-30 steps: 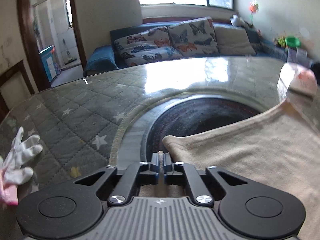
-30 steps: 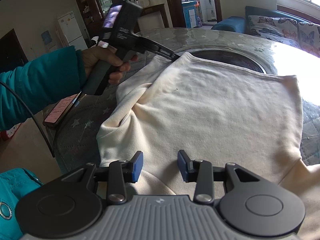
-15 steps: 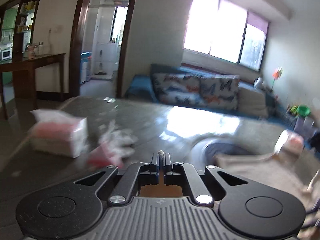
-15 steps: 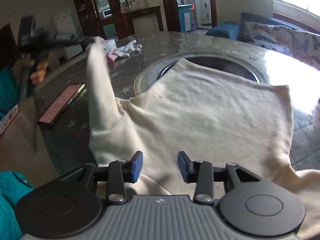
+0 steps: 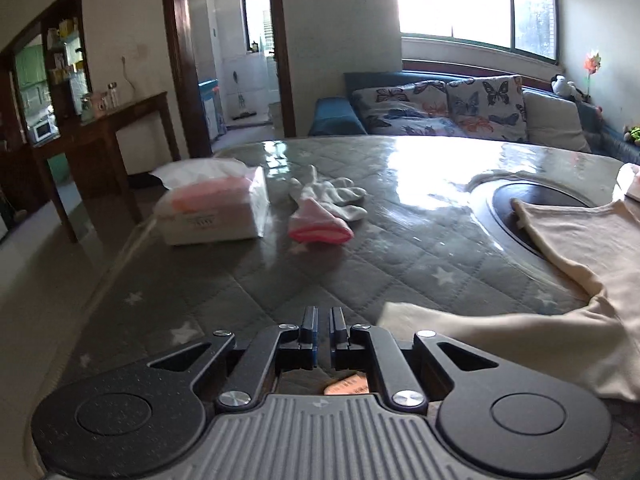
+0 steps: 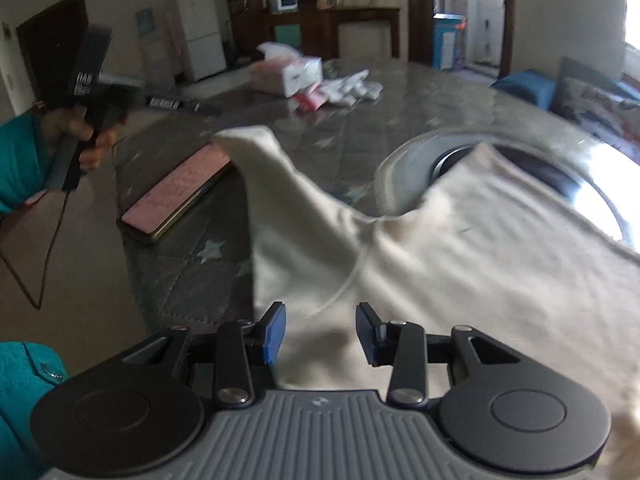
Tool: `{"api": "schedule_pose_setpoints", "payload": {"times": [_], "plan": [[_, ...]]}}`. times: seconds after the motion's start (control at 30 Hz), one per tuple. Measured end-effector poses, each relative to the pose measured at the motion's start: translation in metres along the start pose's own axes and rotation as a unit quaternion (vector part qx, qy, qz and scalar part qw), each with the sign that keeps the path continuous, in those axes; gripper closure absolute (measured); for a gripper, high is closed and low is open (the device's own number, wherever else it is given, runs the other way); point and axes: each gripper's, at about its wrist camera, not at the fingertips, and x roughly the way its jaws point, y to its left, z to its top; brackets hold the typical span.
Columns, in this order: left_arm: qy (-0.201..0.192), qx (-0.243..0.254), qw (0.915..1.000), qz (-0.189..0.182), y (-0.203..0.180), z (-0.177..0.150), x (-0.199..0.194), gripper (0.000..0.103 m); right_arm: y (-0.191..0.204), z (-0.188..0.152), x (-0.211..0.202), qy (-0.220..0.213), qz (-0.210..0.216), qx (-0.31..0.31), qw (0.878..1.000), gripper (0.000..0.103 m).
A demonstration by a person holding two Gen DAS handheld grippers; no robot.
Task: Fold clothes
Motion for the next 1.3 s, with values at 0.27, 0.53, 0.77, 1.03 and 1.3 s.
{"api": "schedule_pose_setpoints", "payload": {"times": [0.27, 0.53, 0.77, 1.03, 1.3], "plan": [[0.009, 0.0, 0.9863, -0.165, -0.072, 0.014, 0.003, 0.095, -0.011, 0.003, -0.012, -0.008, -0.015, 0.014, 1.0, 0.065], [0.044, 0.036, 0.951, -0.304, -0.175, 0.01, 0.023, 0.095, -0.063, -0.011, -0.038, -0.016, -0.092, 0.079, 0.992, 0.065], [0.091, 0.038, 0.9524, -0.288, -0.187, 0.001, 0.053, 0.095, -0.116, -0.038, -0.058, -0.009, -0.153, 0.147, 0.977, 0.065], [0.098, 0.02, 0.9526, -0.287, -0.176, 0.017, 0.054, 0.092, -0.158, -0.029, -0.073, -0.02, -0.182, 0.158, 0.97, 0.065], [0.113, 0.025, 0.952, -0.284, -0.19, 0.021, 0.074, 0.09, -0.221, 0.004, -0.033, -0.014, -0.208, 0.177, 0.962, 0.065]]}}
